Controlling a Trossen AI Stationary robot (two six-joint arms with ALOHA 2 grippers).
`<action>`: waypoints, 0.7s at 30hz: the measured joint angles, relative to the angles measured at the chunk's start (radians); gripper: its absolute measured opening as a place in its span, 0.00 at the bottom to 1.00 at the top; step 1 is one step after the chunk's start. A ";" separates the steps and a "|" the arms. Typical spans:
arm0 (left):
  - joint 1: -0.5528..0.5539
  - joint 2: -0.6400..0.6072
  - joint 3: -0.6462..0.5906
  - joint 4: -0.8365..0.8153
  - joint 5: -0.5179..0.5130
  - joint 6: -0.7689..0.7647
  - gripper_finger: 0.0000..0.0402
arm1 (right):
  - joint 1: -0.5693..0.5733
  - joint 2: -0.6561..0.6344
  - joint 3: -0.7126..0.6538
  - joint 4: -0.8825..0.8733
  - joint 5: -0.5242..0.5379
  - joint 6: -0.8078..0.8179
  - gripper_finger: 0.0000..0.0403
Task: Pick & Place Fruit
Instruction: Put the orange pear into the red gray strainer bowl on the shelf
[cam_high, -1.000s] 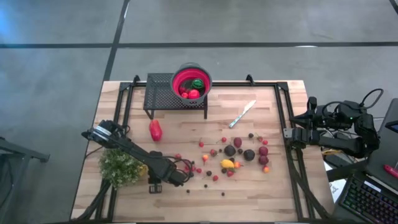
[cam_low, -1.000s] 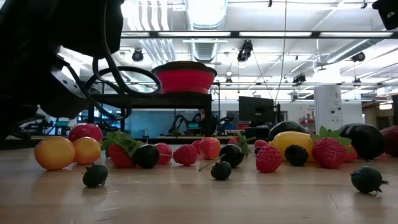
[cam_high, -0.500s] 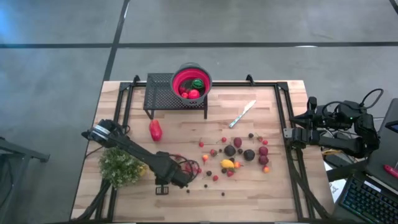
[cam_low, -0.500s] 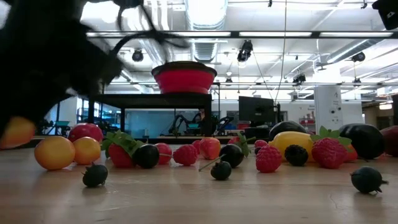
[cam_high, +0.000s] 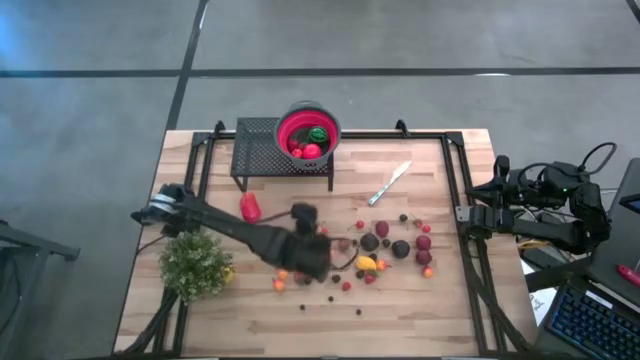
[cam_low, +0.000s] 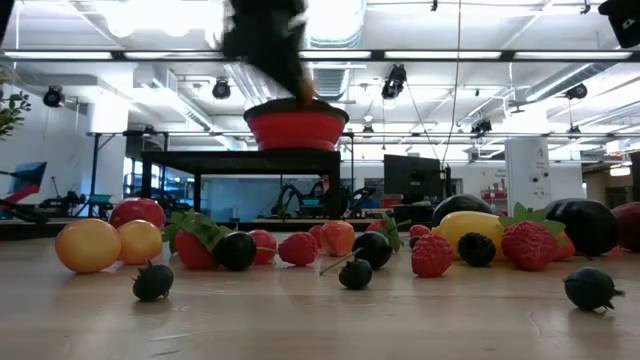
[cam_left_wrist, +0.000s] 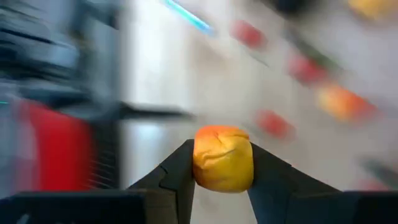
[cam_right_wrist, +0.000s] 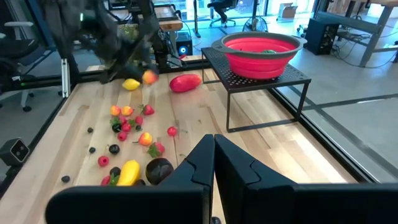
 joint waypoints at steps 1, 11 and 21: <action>0.016 0.000 0.021 0.045 -0.059 0.046 0.31 | 0.000 0.000 0.000 0.000 0.000 0.001 0.02; 0.243 0.000 0.215 0.227 -0.172 0.301 0.30 | 0.000 0.000 0.000 0.000 0.000 0.000 0.02; 0.514 0.000 0.335 0.142 0.075 0.160 0.30 | 0.000 0.000 0.000 0.000 0.000 0.000 0.02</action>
